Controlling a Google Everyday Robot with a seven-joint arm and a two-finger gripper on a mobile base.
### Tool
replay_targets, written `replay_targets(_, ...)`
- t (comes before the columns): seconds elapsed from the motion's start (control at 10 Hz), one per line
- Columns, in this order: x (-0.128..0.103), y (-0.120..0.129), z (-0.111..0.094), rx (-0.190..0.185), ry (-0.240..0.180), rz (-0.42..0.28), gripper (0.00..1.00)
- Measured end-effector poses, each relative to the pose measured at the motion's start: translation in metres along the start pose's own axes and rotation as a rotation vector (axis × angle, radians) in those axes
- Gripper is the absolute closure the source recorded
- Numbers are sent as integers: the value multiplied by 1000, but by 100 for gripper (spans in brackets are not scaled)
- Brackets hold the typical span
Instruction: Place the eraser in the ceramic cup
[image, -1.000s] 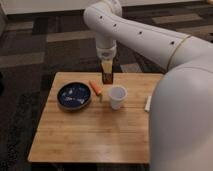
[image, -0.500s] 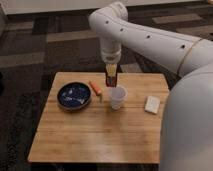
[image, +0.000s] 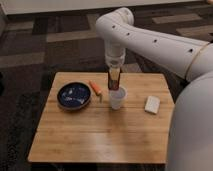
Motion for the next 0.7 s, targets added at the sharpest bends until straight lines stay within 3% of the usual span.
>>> replay_targets(0.7, 16, 5, 17, -27, 5, 44, 100)
